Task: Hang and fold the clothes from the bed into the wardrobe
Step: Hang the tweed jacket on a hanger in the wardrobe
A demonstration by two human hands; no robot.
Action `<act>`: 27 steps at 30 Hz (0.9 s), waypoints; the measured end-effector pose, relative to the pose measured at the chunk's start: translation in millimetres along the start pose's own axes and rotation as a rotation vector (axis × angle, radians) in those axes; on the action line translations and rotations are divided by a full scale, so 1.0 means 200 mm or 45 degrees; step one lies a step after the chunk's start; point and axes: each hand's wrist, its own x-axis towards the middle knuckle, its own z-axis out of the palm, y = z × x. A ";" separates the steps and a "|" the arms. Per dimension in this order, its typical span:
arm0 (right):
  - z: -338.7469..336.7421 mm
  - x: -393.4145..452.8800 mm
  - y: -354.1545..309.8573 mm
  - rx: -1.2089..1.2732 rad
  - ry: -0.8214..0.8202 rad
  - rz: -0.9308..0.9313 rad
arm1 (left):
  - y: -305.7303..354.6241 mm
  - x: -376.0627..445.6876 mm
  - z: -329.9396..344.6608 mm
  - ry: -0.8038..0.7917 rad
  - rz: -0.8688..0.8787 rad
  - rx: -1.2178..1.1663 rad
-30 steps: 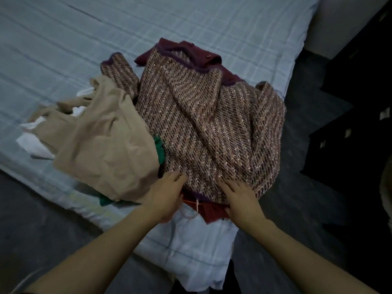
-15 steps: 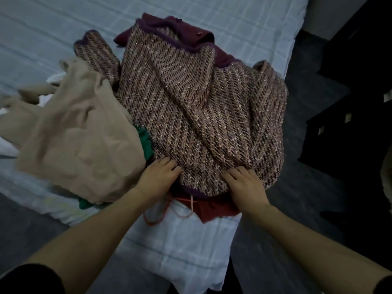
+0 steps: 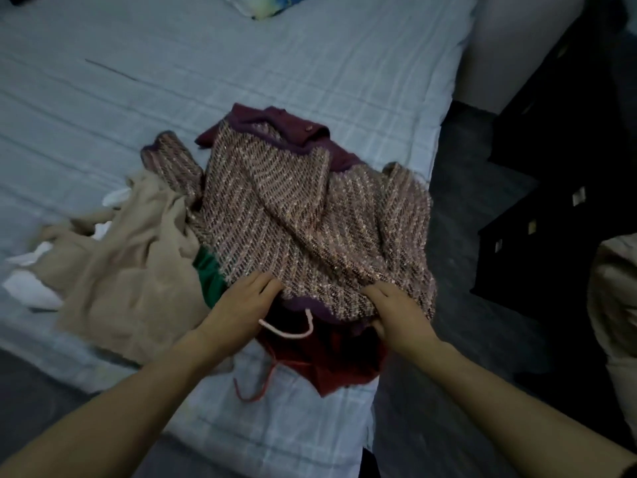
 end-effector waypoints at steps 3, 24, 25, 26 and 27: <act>-0.19 0.00 -0.02 0.077 0.050 0.016 | 0.00 0.10 -0.19 0.140 -0.024 -0.037; -1.72 -0.23 -0.39 0.110 0.971 -0.234 | 0.40 0.36 -1.75 0.881 -0.132 -0.025; -1.77 -0.24 -0.43 0.094 1.008 -0.239 | 0.42 0.35 -1.80 0.934 -0.140 -0.040; -1.83 -0.26 -0.46 0.080 1.046 -0.245 | 0.43 0.35 -1.86 0.993 -0.142 -0.052; -1.89 -0.27 -0.49 0.073 1.077 -0.252 | 0.45 0.35 -1.91 1.057 -0.143 -0.062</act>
